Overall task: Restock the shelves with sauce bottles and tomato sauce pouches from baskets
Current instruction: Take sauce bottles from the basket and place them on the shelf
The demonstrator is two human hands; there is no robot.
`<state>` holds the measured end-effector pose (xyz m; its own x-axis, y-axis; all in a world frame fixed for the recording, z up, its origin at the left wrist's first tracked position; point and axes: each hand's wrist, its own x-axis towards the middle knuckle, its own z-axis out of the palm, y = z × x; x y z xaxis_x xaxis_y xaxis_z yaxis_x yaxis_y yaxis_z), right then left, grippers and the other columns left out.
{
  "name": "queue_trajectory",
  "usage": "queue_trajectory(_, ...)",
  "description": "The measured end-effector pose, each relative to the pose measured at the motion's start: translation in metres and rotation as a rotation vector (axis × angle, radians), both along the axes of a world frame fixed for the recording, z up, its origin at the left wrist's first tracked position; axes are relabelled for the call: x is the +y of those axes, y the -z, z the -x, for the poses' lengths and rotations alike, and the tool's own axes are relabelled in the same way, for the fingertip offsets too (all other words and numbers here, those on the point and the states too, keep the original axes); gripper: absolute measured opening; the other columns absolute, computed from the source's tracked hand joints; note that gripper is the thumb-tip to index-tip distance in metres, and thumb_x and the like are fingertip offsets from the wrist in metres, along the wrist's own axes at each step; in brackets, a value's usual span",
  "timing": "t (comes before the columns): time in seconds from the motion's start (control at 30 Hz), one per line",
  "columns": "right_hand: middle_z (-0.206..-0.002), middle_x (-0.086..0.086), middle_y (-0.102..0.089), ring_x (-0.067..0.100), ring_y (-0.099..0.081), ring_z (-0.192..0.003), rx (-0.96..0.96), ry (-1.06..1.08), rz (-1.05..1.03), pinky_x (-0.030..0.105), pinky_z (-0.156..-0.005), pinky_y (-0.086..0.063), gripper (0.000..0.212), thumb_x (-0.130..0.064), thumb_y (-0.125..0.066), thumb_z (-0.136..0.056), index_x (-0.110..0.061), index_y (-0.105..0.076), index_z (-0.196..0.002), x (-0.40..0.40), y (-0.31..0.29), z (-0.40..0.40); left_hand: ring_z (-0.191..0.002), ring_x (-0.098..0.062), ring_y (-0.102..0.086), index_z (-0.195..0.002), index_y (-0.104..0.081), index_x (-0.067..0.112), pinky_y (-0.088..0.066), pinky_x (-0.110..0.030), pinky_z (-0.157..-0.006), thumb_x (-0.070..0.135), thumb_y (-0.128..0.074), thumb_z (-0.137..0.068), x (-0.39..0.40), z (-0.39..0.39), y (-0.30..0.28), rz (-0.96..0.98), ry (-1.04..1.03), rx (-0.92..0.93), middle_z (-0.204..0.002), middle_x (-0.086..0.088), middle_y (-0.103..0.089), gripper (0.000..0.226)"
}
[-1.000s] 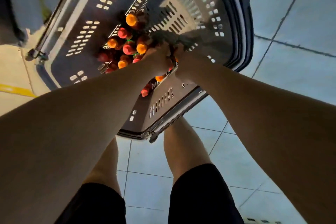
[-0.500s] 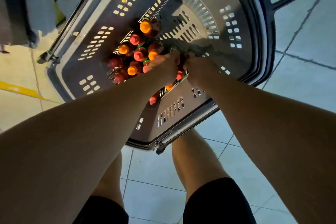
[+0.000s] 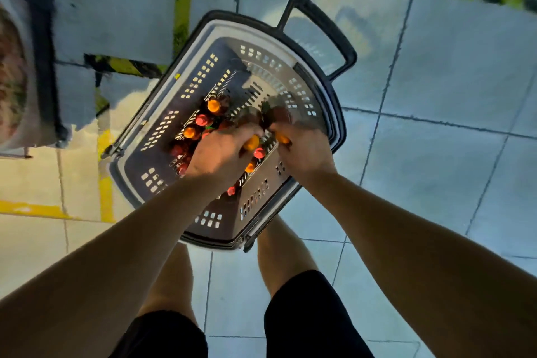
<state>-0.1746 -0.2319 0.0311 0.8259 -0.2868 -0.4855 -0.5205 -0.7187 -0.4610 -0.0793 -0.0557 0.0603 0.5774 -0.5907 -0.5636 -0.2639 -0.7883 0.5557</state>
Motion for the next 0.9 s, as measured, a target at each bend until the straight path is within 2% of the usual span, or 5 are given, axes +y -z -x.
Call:
queue_trajectory(0.17,-0.091,0.005,-0.071,0.025,-0.065,-0.082,-0.092,0.017,0.023,0.035,-0.065,-0.058,0.040,-0.010,-0.064,-0.085,-0.029,-0.071,-0.120,0.002,-0.088,0.014,-0.066,-0.010,-0.067,-0.127,-0.063,0.040,-0.061,-0.032,-0.066,0.020,-0.076,-0.092,0.014,-0.015,-0.086,0.181,0.009,-0.070,-0.098,0.003,-0.076,0.042)
queue_trajectory(0.27,-0.094,0.003,-0.071,0.023,-0.064,-0.083,-0.125,0.011,0.028,0.037,-0.068,-0.058,0.043,-0.016,-0.066,-0.089,-0.033,-0.065,-0.128,0.013,-0.130,0.028,-0.057,-0.001,-0.055,-0.131,-0.065,0.037,-0.041,-0.002,-0.063,0.022,-0.077,-0.092,0.024,-0.024,-0.137,0.183,0.069,-0.125,-0.106,0.005,-0.077,0.043)
queue_trajectory(0.47,-0.082,-0.004,-0.069,0.013,-0.061,-0.066,-0.175,0.058,0.112,0.031,-0.058,-0.056,0.044,-0.036,-0.070,-0.095,-0.034,-0.054,-0.136,0.052,-0.214,0.072,-0.094,-0.011,-0.070,-0.137,-0.057,0.043,-0.050,-0.021,-0.077,0.039,-0.070,-0.096,0.068,-0.033,-0.229,0.242,0.125,-0.134,-0.117,0.009,-0.075,0.043)
queue_trajectory(0.77,-0.068,-0.011,-0.068,0.009,-0.064,-0.055,-0.181,0.323,0.271,0.019,-0.048,-0.040,0.048,-0.079,-0.037,-0.091,-0.039,-0.060,-0.106,0.127,-0.326,0.126,-0.066,0.000,-0.063,-0.137,-0.056,0.042,-0.041,-0.010,-0.056,0.043,-0.073,-0.093,0.188,-0.033,-0.318,0.203,0.165,-0.160,-0.087,0.016,-0.072,0.046)
queue_trajectory(0.9,-0.063,-0.011,-0.060,0.013,-0.065,-0.058,-0.176,0.471,0.298,0.024,-0.049,-0.043,0.062,-0.092,-0.027,-0.083,-0.042,-0.059,-0.101,0.147,-0.364,0.142,-0.071,0.002,-0.069,-0.120,-0.045,0.073,-0.051,-0.018,-0.062,0.047,-0.079,-0.087,0.230,-0.039,-0.348,0.175,0.120,-0.163,-0.082,0.018,-0.073,0.054)
